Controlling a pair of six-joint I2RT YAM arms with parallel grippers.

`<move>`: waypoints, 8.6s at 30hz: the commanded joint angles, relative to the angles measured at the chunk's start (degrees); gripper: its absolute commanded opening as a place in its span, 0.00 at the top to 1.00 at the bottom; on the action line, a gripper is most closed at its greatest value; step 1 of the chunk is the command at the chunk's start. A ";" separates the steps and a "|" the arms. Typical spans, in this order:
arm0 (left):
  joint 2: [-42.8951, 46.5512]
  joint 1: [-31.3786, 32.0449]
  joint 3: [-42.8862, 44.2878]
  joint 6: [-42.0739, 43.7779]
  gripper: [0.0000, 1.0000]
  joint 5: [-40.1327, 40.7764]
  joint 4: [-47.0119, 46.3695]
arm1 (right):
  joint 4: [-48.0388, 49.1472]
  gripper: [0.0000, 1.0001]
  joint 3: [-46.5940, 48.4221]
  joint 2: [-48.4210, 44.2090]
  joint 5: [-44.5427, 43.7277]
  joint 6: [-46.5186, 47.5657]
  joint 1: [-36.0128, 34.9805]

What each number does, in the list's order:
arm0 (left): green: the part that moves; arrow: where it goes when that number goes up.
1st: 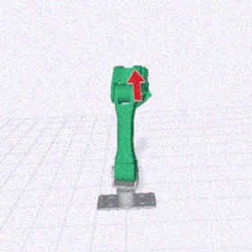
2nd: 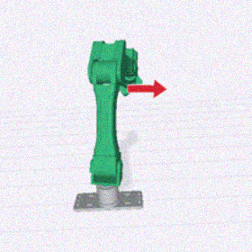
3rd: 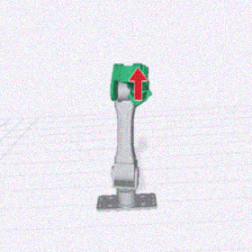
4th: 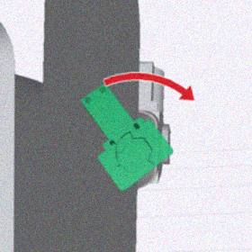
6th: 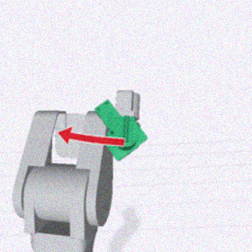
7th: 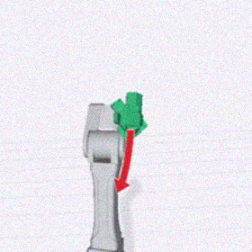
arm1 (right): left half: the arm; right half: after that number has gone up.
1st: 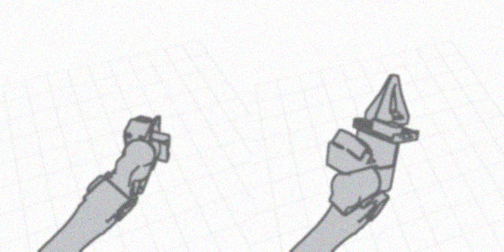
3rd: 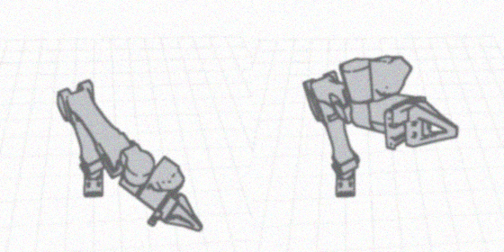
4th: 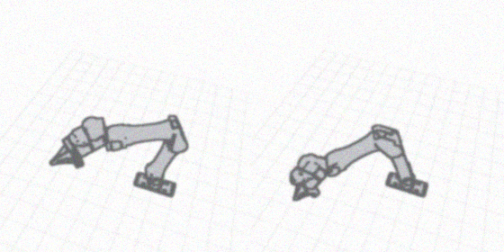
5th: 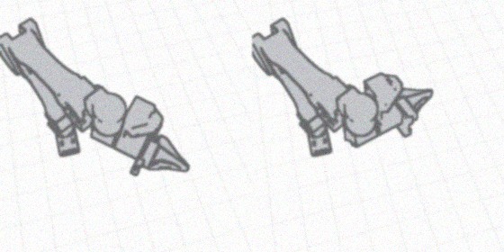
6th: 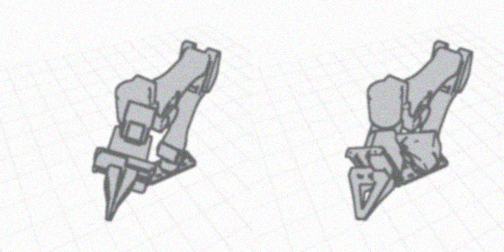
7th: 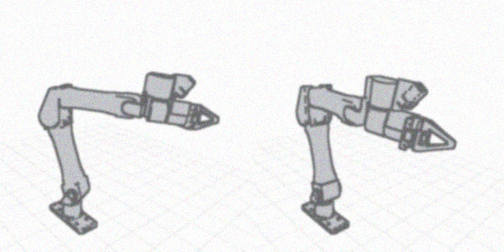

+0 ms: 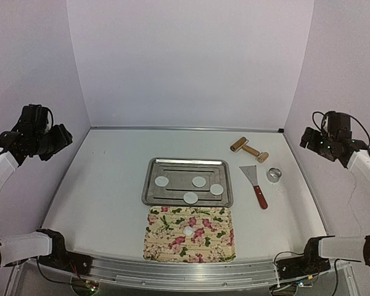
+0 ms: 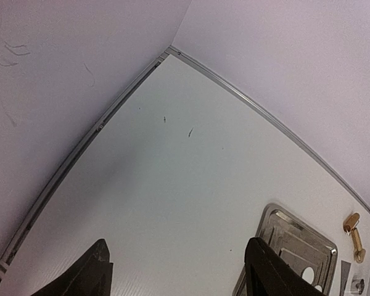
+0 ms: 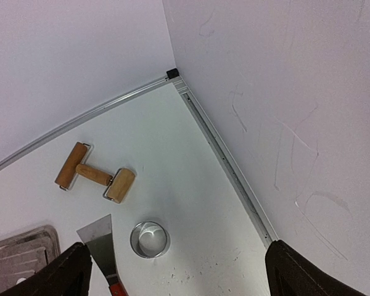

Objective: Roll out the dumpling wrappers from the dough

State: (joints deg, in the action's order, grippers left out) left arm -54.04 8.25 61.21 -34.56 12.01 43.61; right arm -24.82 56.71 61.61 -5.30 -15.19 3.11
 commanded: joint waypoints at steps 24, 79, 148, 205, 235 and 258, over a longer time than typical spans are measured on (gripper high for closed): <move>-18.20 -0.08 -4.58 1.89 0.00 -31.35 -20.31 | -20.73 0.33 45.08 51.52 14.08 19.48 -6.57; -34.85 14.98 15.99 -5.43 0.01 -39.89 -16.48 | -21.03 1.00 64.93 62.01 14.83 30.88 -20.59; -38.10 25.76 0.68 4.05 0.44 -87.48 -13.98 | -37.96 1.00 65.93 57.80 1.98 16.83 -71.50; -14.93 23.48 -10.03 -25.09 1.00 -73.86 -64.13 | 40.94 0.19 17.69 32.82 62.21 -45.09 -47.48; -20.28 23.48 -10.34 -19.43 1.00 -72.91 -58.16 | 47.91 0.95 14.00 32.05 54.49 -50.97 -50.24; -25.51 23.48 -8.50 12.79 0.17 -35.25 -15.32 | -24.12 1.00 11.92 17.59 38.43 -11.96 -46.47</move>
State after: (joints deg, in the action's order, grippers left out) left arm -78.73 31.83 52.42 -25.83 -27.49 25.54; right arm -34.74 64.68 81.21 36.63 -35.80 -43.23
